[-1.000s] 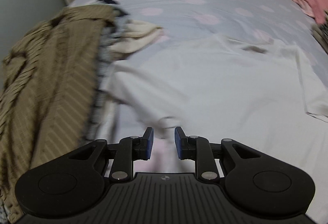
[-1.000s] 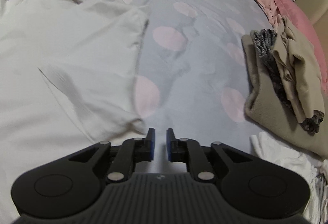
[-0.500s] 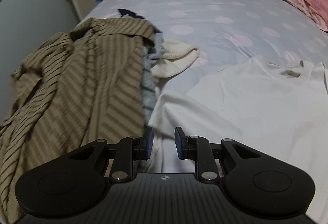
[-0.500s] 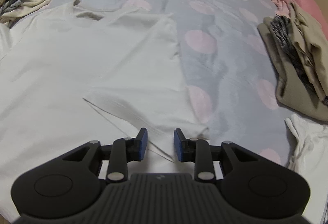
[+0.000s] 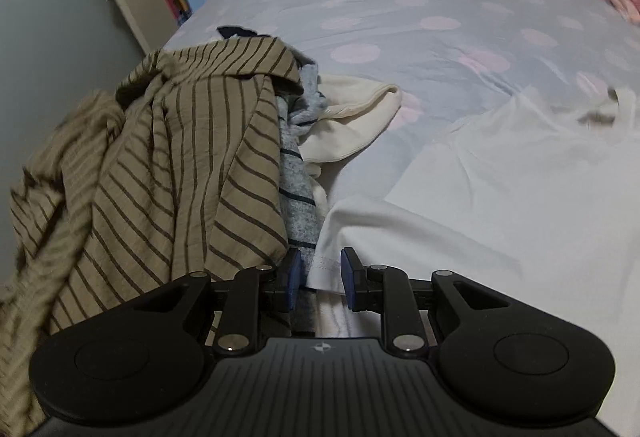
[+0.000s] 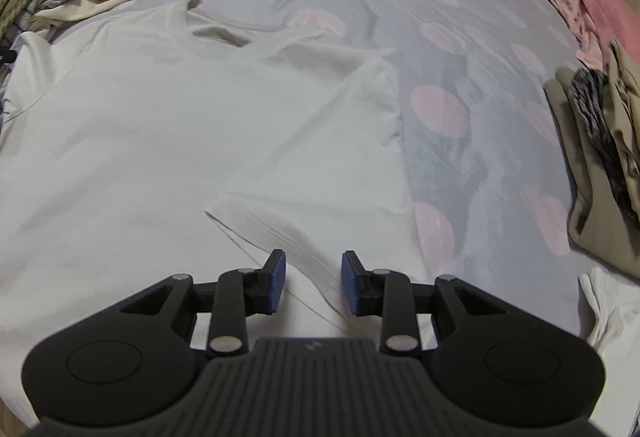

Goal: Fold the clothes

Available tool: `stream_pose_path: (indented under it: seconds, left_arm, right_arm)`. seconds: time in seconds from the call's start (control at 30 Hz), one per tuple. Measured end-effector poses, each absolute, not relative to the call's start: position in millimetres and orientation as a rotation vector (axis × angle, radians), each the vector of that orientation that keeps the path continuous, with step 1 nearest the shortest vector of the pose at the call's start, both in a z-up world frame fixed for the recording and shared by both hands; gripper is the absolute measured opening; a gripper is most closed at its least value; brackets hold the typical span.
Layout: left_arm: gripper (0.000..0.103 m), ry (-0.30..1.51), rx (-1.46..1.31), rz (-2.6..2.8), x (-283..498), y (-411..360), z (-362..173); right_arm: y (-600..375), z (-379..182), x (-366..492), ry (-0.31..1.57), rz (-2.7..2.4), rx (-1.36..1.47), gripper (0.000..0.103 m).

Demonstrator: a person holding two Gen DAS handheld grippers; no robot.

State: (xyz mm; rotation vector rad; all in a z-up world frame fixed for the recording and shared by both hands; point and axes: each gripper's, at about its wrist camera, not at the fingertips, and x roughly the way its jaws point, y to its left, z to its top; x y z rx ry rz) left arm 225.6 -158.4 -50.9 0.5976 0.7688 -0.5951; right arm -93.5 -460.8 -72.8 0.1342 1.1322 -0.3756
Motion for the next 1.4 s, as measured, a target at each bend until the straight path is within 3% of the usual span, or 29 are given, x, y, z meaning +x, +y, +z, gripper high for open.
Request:
stream_pose_path:
  seconds: [0.1,0.17,0.2,0.4,0.63,0.83,0.93,1.03,1.4]
  left_arm:
    - [0.02,0.78,0.61,-0.606,225,-159,-54]
    - [0.004,0.785,0.608,-0.609,224,-160,-53]
    - [0.001,0.779,0.591,-0.622,223,-160,-48]
    - [0.001,0.759,0.544,-0.745,204,-167,-6]
    - [0.001,0.862,0.534,-0.952,161,-197,44]
    - [0.001,0.939,0.515,-1.09,129,-248,36]
    - [0.003,1.004,0.505,-1.123,118,-267,22]
    - [0.018,1.037,0.495,-1.16,110,-272,16]
    - [0.024,0.94,0.56,-1.061,118,-217,18]
  right_arm:
    - [-457,-72,-92,1.129,-0.361,0.126,0.035]
    - [-455,-72,-92,1.131,-0.355,0.122,0.035]
    - [-455,-72,-92,1.132,-0.357,0.119,0.035]
    - [-453,-67,-96,1.116,-0.369,0.112,0.035]
    - [-449,-61,-102,1.1,-0.358,0.101,0.035]
    - [-443,-53,-100,1.083,-0.351,0.093,0.035]
    - [-438,-48,-98,1.073,-0.345,0.084,0.035]
    - [-436,-46,-94,1.065,-0.343,0.078,0.036]
    - [-426,-48,-69,1.051,-0.277,0.153,0.036]
